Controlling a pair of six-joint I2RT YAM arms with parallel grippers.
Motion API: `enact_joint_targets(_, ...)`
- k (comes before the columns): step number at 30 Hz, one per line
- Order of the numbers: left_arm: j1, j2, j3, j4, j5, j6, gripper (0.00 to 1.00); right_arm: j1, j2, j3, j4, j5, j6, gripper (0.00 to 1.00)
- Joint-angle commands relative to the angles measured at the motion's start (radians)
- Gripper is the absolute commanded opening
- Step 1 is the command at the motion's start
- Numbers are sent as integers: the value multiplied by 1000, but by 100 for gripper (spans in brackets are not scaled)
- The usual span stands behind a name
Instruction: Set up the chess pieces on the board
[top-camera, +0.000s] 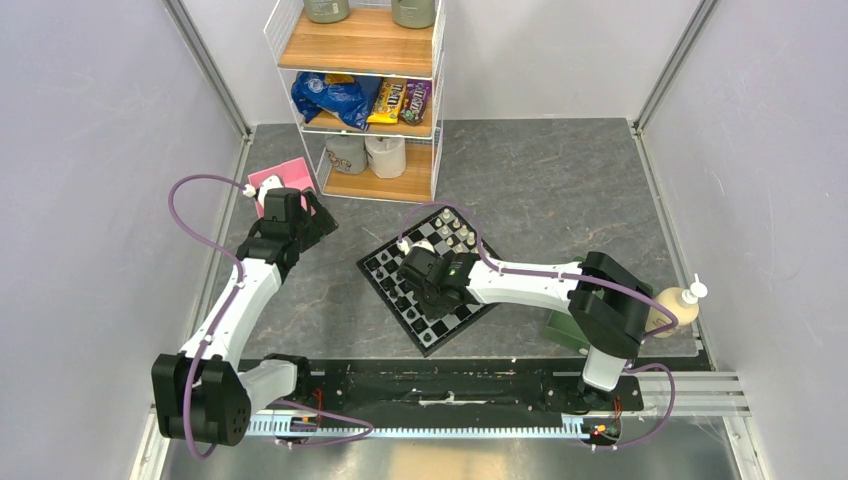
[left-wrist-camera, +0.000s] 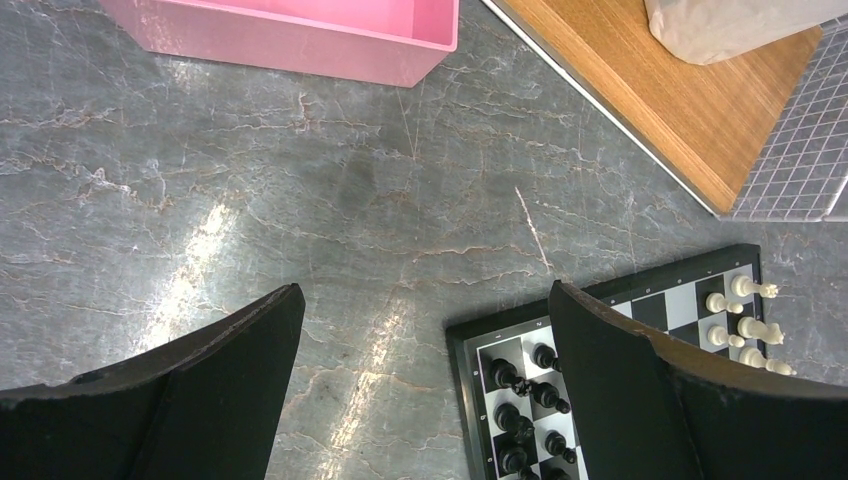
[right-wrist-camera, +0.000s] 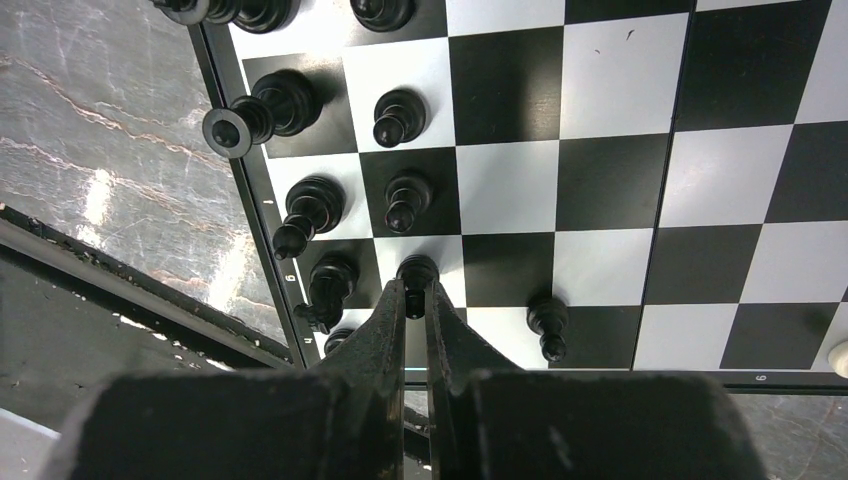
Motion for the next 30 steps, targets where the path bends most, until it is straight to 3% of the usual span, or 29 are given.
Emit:
enact_joint_targets(1,8,5,-4,45,-8,23,100,2,15,21,14,-5,8,4)
enact_joint_targets(9,8,12,0,50,-1,23,100,2,-14,20,9,-2,-1,11)
enact_joint_targets(14,7,17,5,52,2,24,100,1,-27,19,5,-11,-6,11)
enact_joint_targets(17,7,15,8,51,3,25,100,2,-31,14,3,-15,-12,3)
enact_joint_targets(30,8,21,1,58,7,24,100,2,-25,19,-11,-10,-15,7)
